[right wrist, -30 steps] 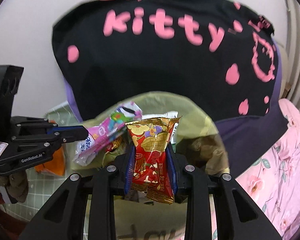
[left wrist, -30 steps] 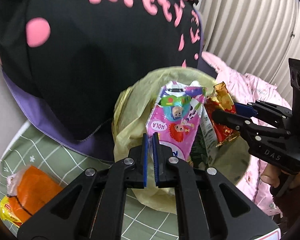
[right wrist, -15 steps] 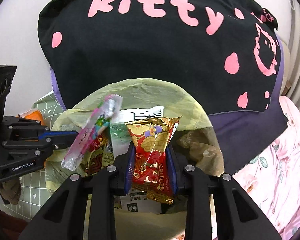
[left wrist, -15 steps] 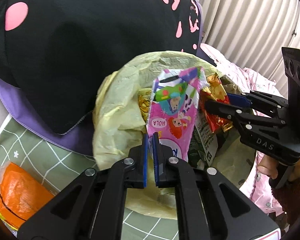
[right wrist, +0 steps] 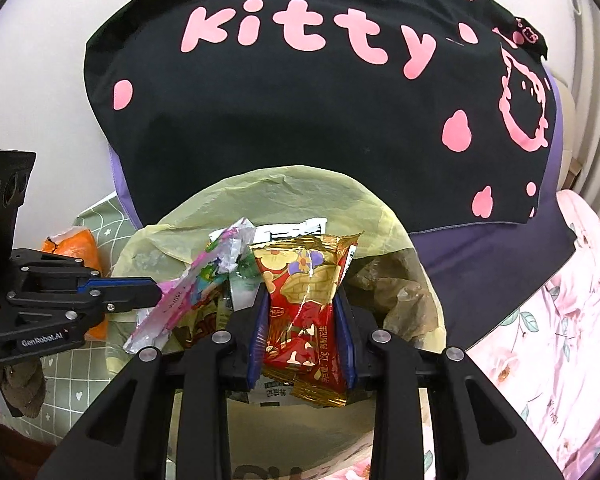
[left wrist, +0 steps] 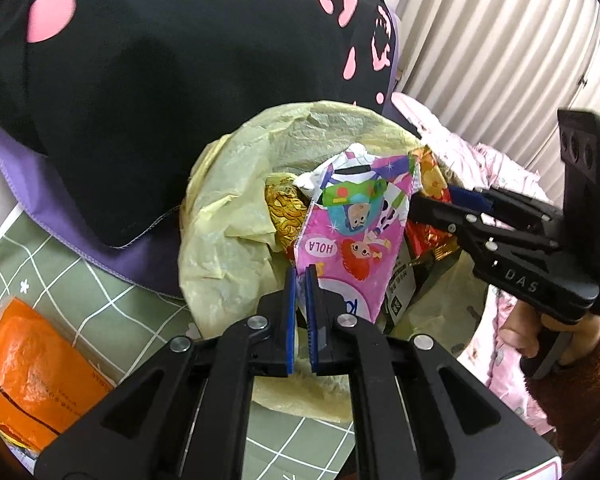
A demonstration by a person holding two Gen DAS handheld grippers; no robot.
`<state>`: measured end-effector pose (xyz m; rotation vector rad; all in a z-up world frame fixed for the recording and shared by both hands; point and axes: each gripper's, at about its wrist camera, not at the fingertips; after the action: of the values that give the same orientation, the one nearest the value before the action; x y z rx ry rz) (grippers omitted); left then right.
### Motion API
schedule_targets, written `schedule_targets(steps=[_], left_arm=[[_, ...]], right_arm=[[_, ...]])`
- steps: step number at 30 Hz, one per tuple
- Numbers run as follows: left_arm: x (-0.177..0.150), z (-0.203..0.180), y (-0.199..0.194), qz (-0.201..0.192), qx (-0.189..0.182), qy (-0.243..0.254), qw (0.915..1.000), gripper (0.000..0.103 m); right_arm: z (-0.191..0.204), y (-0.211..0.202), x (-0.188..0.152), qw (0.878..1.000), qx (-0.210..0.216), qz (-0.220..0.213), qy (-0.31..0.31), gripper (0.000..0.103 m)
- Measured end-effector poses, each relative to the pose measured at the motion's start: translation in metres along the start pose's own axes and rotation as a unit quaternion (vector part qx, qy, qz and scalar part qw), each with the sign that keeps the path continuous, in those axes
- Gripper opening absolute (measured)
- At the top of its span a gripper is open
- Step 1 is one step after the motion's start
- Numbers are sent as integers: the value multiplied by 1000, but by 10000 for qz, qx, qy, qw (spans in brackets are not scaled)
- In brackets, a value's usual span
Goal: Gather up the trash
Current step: 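Lower both wrappers into the yellow bag and open both grippers, then move both grippers back over the table toward the remaining wrappers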
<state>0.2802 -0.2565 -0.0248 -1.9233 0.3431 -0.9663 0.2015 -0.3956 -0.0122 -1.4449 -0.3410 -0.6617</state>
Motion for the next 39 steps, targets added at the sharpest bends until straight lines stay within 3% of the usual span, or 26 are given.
schedule_targets(steps=[2, 3, 7, 14, 19, 27, 30, 35, 39], left_arm=[[-3, 5, -7, -77, -141, -121, 9998, 5], [-4, 9, -10, -117, -168, -150, 9997, 5], [-10, 14, -24, -313, -145, -265, 9991, 23], [-24, 31, -53, -719, 67, -539, 9959, 29], [-43, 49, -79, -1163, 423, -742, 9895, 36], [-103, 108, -122, -1621, 1268, -1347, 9693, 37], [-135, 140, -136, -1612, 1605, -1690, 9590, 37], [-188, 199, -154, -1522, 1921, -2620, 9334, 37], [-214, 225, -164, -1623, 1972, -2998, 9192, 39]], right_arm=[[2, -2, -1, 10000, 38, -55, 16, 31], [3, -2, -2, 10000, 2, -80, 20, 36], [4, -1, -3, 9998, -139, -68, 101, 42], [8, -13, -6, 9991, -348, -194, 125, 47], [18, -32, -3, 9977, -353, -554, 142, 48], [66, -41, 3, 9967, 123, -777, -198, 50], [91, -37, 2, 9950, 481, -731, -489, 56], [139, -20, -2, 9907, 807, -269, -1064, 56], [171, -8, -10, 9852, 953, -54, -1425, 56]])
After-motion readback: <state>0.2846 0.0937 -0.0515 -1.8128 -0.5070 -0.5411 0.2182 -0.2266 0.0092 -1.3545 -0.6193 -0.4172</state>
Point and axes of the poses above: each gripper's, at about its wrist camera, not at the fingertips, and y roughly the way its jaws point, z to its left, x to its top, and after that the axes turned 7 degrees about z, right-handed
